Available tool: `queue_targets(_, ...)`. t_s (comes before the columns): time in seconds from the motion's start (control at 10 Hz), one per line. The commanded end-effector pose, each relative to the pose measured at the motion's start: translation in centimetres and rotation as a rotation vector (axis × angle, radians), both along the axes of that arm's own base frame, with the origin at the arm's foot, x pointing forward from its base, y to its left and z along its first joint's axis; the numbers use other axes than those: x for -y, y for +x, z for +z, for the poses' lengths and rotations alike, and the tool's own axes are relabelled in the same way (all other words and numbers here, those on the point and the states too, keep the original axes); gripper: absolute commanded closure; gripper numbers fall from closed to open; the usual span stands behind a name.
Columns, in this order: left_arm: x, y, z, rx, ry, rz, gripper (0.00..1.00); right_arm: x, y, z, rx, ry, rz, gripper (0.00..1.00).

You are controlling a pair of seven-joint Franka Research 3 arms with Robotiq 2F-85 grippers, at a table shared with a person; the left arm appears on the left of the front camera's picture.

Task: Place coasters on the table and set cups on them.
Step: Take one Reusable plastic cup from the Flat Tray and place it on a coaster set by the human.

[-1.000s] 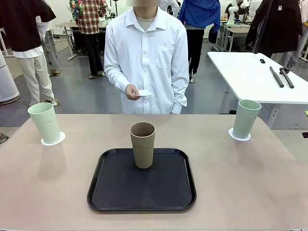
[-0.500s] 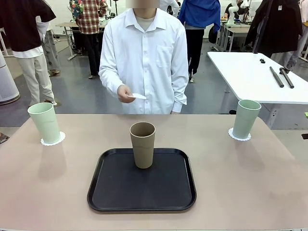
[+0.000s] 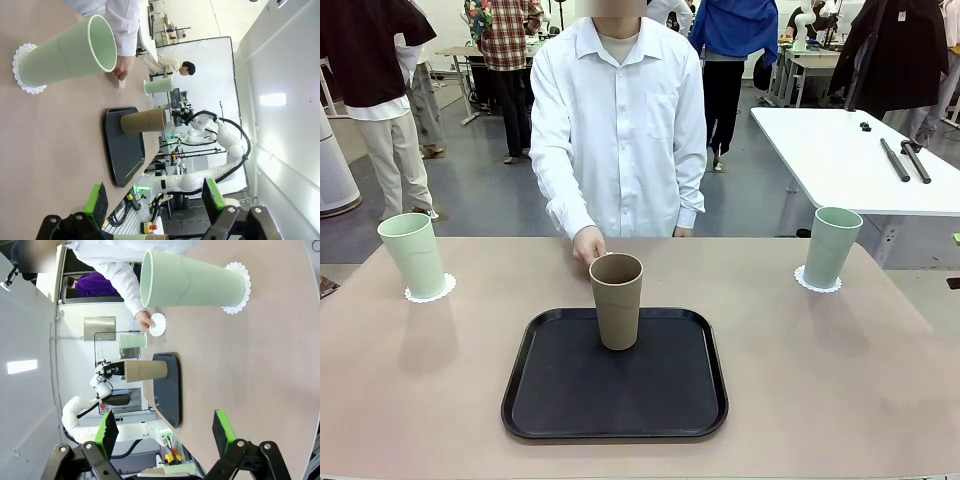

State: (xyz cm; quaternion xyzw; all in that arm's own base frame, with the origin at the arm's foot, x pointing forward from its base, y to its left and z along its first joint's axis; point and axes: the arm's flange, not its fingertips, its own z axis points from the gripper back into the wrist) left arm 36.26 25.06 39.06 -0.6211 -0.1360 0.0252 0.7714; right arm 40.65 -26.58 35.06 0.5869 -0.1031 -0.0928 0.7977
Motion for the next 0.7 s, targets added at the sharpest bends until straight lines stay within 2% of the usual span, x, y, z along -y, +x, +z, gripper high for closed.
queue_targets(0.0,0.10,-0.19,0.23,0.008,0.000,0.006,0.00,0.12,0.05,0.05,-0.009,-0.001,-0.009,0.00)
queue_targets(0.6,0.10,-0.19,0.23,0.008,0.000,0.006,0.00,0.12,0.05,0.05,-0.009,-0.001,-0.009,0.00)
